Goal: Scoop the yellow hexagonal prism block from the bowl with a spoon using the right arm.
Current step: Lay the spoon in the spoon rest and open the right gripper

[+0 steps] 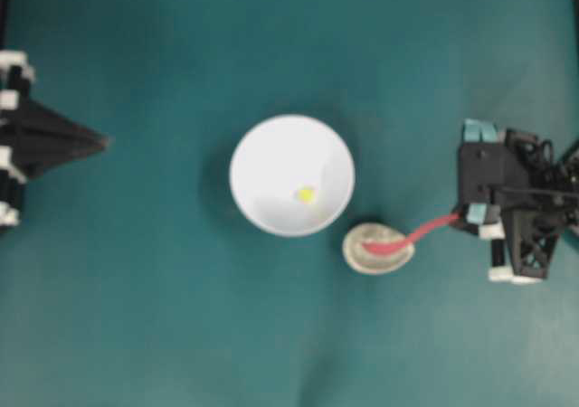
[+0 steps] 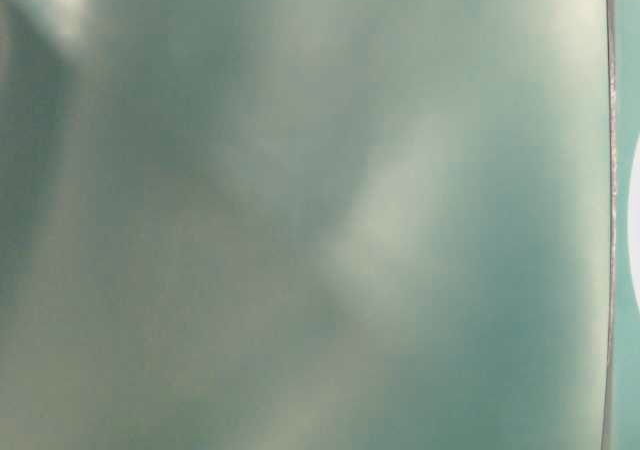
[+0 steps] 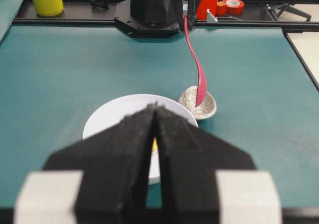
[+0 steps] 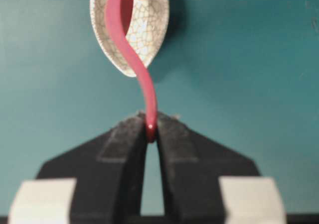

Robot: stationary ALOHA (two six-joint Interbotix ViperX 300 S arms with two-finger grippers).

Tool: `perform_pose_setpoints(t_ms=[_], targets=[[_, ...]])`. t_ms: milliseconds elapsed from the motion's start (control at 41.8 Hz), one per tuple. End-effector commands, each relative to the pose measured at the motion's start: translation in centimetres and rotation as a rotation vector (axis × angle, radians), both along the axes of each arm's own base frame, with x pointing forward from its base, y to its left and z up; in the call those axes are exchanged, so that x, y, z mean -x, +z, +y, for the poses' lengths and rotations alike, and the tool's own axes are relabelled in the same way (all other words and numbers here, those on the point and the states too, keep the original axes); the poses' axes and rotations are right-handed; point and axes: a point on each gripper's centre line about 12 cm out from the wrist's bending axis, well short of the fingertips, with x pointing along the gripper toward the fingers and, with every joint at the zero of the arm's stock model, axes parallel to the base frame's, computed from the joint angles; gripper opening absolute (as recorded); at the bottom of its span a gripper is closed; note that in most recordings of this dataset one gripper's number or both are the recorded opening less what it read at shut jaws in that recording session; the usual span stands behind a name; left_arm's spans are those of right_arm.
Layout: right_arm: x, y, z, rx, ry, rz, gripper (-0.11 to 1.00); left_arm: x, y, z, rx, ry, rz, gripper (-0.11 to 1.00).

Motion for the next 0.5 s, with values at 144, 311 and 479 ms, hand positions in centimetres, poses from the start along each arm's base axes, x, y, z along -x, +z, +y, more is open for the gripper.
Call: perform_pose_setpoints(t_ms=[144,311,479], targets=[[0.01,0.62,0.20,-0.019,-0.003,-0.012,0.11,-0.30,0.73,0.00,-0.002,0.000,-0.015,0.00],[0.07,0.58,0.18,-0.017,-0.004,-0.006,0.40,-0.29,0.67,0.00,-0.002,0.000,-0.014,0.00],[0.07,0.58,0.18,-0.017,-0.004,-0.006,0.55,-0.29,0.67,0.03,-0.002,0.001,-0.014,0.00]])
